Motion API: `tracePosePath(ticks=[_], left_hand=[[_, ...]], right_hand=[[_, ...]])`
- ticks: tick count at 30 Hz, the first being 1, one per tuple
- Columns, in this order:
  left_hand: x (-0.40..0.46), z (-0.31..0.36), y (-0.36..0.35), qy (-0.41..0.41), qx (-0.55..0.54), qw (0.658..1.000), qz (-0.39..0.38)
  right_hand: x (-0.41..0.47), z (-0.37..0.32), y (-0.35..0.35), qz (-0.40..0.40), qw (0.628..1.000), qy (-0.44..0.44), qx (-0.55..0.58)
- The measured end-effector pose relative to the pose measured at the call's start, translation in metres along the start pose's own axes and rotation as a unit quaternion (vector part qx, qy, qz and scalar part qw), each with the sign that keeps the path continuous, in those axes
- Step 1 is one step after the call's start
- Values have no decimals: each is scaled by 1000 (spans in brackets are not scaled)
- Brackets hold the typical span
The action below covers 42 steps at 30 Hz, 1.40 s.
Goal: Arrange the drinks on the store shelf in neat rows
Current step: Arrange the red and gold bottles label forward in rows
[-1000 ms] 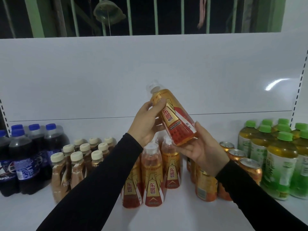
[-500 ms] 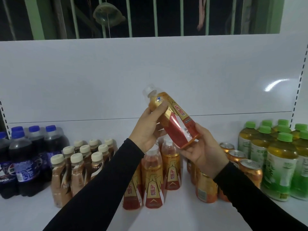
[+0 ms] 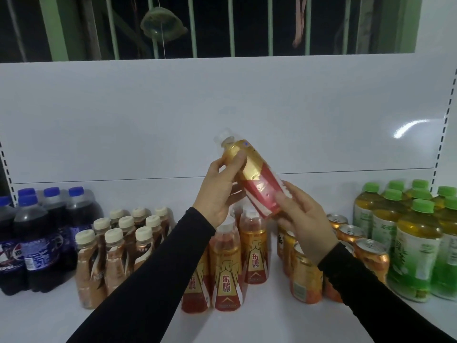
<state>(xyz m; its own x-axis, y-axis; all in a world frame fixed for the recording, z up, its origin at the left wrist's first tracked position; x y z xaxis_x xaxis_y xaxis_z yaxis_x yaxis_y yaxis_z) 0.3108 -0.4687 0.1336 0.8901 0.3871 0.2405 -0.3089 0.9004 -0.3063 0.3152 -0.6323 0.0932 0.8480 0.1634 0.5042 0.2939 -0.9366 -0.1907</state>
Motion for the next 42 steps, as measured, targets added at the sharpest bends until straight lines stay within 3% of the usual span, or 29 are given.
tracePosePath(ticks=[3,7,10,12,15,19,23,29,35,39,42], left_hand=[[-4,-6,-3,18,-27,999,-27],[-3,-8,-3,19,-29,999,-8],[-4,-4,-2,6,-13,1000,6],[-6,-2,-4,-6,2,1000,13],[-10,2,-9,-18,24,999,15],[-11,5,-9,-21,50,998,9],[-13,4,-10,-24,57,998,-9],[-14,2,-15,-22,70,997,-18],[-7,11,-12,26,36,999,11],[-11,18,-13,80,-10,997,-6],[-18,21,-13,113,0,994,0]], right_hand=[[1,11,-5,-1,980,-119,158],[-1,18,-8,-13,969,-179,172],[2,9,-4,-25,997,-70,-4],[1,-2,-5,-36,989,39,-139],[0,-2,-2,-15,973,103,-204],[1,0,2,13,999,11,-52],[2,6,-1,8,988,-104,116],[2,11,-6,0,981,-123,151],[3,-11,-4,-67,995,29,-71],[11,-25,-3,-85,938,150,-301],[13,-40,-8,-65,919,212,-327]])
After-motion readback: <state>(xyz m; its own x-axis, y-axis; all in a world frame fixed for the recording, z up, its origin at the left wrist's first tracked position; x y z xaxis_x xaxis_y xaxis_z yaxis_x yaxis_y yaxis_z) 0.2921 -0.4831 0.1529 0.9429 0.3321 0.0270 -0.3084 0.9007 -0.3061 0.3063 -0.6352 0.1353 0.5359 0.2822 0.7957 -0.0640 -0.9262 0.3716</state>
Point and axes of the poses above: each hand's wrist, its own x-axis towards the middle knuckle, its own y-axis out of the back of the hand, z = x × y, the point moved 6 cm from there along x, towards the middle knuckle, and after that the axes turned 7 degrees about z, right-handed, at the moved point
